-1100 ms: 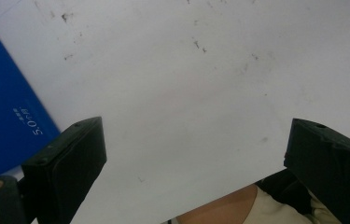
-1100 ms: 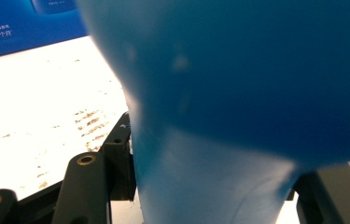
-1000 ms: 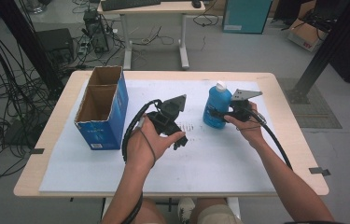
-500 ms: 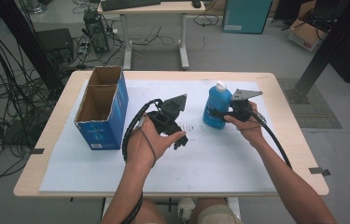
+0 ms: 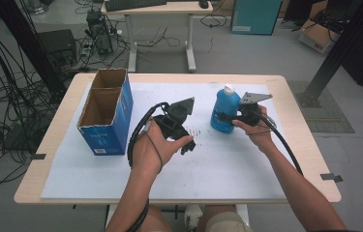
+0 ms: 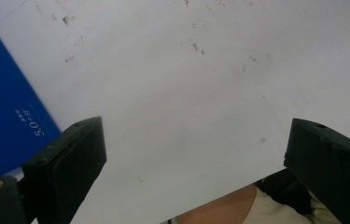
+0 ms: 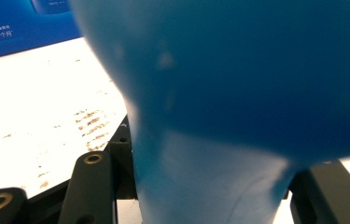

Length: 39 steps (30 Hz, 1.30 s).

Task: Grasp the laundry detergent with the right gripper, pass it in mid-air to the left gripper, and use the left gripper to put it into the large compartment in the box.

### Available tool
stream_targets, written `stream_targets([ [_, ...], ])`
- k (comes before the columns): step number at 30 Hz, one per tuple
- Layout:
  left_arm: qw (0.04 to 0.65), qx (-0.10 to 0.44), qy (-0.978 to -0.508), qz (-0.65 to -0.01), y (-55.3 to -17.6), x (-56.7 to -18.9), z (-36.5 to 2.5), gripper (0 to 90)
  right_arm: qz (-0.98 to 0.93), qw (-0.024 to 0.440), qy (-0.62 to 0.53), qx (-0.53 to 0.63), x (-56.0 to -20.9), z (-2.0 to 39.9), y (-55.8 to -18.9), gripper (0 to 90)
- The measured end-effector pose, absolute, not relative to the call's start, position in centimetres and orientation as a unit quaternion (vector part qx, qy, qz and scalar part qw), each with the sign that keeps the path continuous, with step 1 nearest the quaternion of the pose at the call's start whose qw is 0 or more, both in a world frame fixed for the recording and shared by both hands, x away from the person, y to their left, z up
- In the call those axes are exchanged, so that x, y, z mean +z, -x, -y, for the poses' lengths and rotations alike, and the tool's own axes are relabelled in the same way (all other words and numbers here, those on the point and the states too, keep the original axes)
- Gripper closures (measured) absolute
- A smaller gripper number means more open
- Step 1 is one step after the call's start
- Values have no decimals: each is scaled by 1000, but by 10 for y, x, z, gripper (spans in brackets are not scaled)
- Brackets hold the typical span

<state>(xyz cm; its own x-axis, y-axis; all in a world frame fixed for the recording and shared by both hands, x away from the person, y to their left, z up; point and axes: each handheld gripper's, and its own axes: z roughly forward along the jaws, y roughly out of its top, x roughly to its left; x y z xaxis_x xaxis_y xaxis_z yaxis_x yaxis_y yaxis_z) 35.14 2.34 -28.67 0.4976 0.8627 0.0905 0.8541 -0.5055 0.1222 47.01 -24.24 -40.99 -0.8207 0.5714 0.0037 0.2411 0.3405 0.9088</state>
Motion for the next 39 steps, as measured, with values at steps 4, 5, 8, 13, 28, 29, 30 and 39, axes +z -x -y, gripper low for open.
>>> stream_targets([
  [4, 29, 71, -865, -497, -351, -286, -24, 58, -803, 160, -253, 516, -410, 242, -470, 457],
  [5, 29, 72, -864, -497, -351, -286, -24, 58, -803, 160, -252, 516, -410, 243, -470, 458],
  [8, 31, 72, -864, -497, -351, -286, -24, 58, -802, 160, -252, 517, -410, 243, -471, 458],
  [13, 30, 71, -865, -496, -352, -286, -23, 58, -802, 160, -251, 517, -410, 243, -471, 458],
  [28, 35, 72, -864, -496, -351, -285, -26, 58, -802, 159, -250, 518, -411, 243, -470, 455],
  [29, 35, 72, -864, -496, -351, -285, -26, 58, -802, 161, -250, 518, -411, 243, -470, 455],
  [30, 34, 75, -864, -496, -351, -285, -26, 58, -802, 160, -252, 518, -411, 243, -470, 455],
  [39, 36, 70, -868, -491, -352, -288, -26, 59, -802, 161, -249, 519, -411, 243, -471, 452],
])
